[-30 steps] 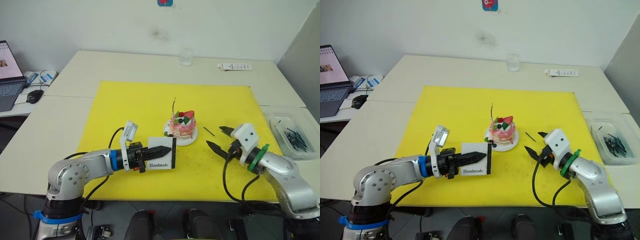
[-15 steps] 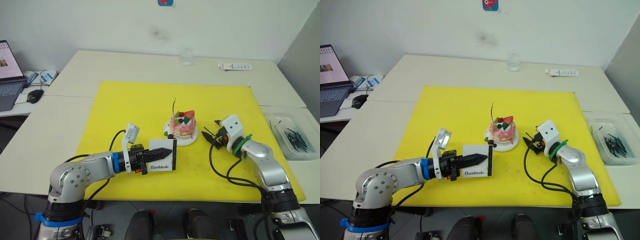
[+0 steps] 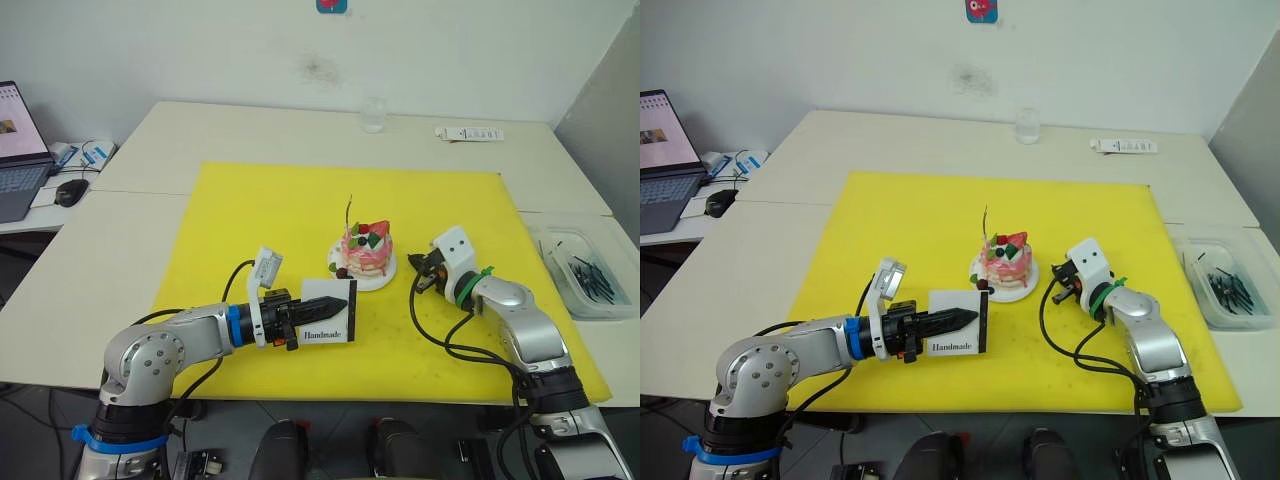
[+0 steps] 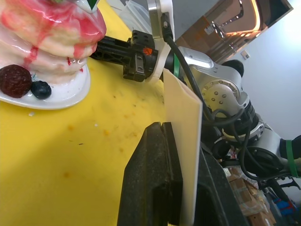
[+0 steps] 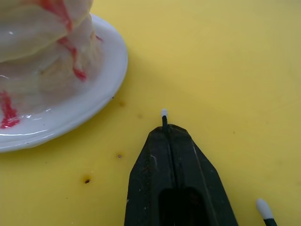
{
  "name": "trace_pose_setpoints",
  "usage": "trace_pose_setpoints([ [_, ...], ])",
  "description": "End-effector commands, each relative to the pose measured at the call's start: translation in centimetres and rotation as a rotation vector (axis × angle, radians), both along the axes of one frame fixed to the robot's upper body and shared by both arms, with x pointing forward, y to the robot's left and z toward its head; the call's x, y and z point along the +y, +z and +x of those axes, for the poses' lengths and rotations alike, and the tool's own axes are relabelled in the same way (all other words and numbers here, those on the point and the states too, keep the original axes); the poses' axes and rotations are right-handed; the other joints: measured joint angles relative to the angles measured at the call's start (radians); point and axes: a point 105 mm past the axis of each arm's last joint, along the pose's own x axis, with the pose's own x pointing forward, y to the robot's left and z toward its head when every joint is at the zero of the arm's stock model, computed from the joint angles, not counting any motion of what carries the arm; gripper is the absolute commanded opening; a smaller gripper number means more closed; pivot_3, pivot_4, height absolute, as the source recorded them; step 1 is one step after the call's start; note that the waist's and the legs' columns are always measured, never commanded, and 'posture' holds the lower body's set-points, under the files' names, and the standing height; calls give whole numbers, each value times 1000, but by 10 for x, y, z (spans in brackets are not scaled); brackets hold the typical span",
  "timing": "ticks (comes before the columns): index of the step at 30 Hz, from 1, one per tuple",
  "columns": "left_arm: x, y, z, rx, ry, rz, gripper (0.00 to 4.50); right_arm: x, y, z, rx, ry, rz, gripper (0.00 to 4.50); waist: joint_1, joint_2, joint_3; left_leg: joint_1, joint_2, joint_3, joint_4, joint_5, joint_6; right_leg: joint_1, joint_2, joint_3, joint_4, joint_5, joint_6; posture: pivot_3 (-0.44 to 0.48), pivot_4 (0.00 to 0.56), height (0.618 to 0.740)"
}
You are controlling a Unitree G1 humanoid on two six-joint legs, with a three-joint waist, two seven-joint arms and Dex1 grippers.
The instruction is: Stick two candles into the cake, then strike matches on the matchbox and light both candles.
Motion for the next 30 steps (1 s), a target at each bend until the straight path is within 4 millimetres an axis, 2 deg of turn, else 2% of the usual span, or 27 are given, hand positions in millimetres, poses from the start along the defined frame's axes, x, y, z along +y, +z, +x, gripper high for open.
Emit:
trace_pose_setpoints([
  [1,-5,9,-6,-41,-35,-16,0,-2,6,-3,-2,-23,13,47,0,0,0,0,0,0,0,0,0,0,0,0,0,0,0,0,150,727],
  [5,-5,8,-7,-42,-39,-10,0,0,15,-14,-10,-6,25,47,0,0,0,0,0,0,-1,0,0,0,0,-1,0,0,-1,0,150,727],
  [10,-4,7,-10,-39,-42,-1,0,-4,30,-61,-10,19,64,47,7,0,0,-2,0,-1,-2,0,0,-2,0,-2,-1,-1,-1,0,150,727],
  [14,-4,6,-10,-33,-51,5,0,9,29,-93,-20,58,97,47,5,0,0,-2,1,-1,-2,0,0,-2,-1,-1,0,-3,3,0,150,727],
  [16,-3,5,-10,-30,-56,7,0,14,25,-101,-30,75,96,47,5,0,0,-1,1,-1,-2,0,0,-2,-1,-2,0,-3,3,0,150,727],
  [19,-5,4,-9,-24,-70,12,0,11,10,-98,-42,0,98,47,3,0,0,0,1,-1,-1,0,0,-2,-2,1,0,-5,-3,0,150,727],
  [26,-6,5,-6,-27,-84,19,0,14,-9,-88,-46,-57,123,47,3,0,0,0,0,0,0,0,0,-2,-1,2,-1,-4,-4,0,150,727],
  [29,-6,4,-7,-26,-85,23,0,11,-12,-86,-49,-89,132,669,3,0,0,0,0,0,-1,0,0,-2,-1,1,-1,-4,-5,0,150,727],
  [30,-6,4,-8,-26,-86,24,0,11,-13,-87,-50,-88,135,1020,3,0,0,0,1,0,-2,0,0,-2,-1,1,-1,-4,-4,0,150,727],
])
